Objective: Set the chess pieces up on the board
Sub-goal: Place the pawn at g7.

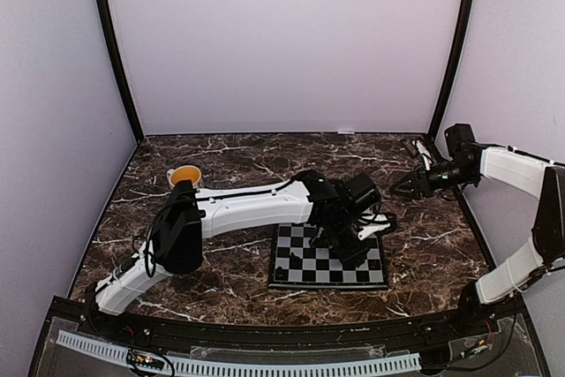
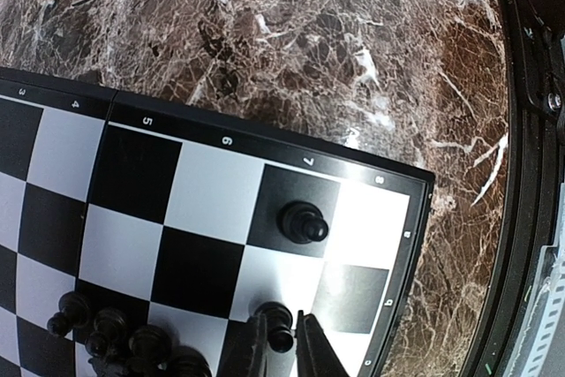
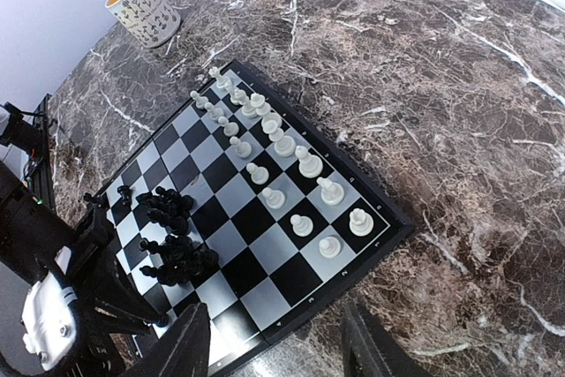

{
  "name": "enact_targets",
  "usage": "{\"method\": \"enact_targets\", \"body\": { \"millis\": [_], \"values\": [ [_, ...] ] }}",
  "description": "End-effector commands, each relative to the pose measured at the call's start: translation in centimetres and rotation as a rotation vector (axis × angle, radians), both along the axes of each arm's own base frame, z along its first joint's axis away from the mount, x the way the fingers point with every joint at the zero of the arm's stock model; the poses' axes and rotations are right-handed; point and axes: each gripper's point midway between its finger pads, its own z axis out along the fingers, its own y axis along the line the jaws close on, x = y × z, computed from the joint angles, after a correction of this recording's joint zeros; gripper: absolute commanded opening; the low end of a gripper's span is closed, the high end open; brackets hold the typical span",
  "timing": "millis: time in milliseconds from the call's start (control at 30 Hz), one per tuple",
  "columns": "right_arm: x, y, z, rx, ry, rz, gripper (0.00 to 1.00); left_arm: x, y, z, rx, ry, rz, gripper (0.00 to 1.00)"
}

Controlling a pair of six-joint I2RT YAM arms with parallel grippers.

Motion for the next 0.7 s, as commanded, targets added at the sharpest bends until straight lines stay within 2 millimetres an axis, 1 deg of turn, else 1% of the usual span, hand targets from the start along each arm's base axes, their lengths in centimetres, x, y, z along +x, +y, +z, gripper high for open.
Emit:
{"method": "enact_targets", "body": {
  "millis": [0, 333, 667],
  "values": [
    [0.1, 0.2, 0.2, 0.014, -0.006, 0.015, 0.53, -0.6, -0.4, 0.9, -0.018, 0.005, -0.024, 0.12],
    [0.2, 0.2, 0.2, 0.013, -0.005, 0.016, 0.53, -0.7, -1.4, 1.3, -0.065, 0.022, -0.022, 0.09],
    [0.2, 0.3, 0.2, 0.014, -0.004, 0.018, 0.53, -0.2, -1.5, 0.9, -0.058, 0.002, -0.005, 0.09]
  ]
}}
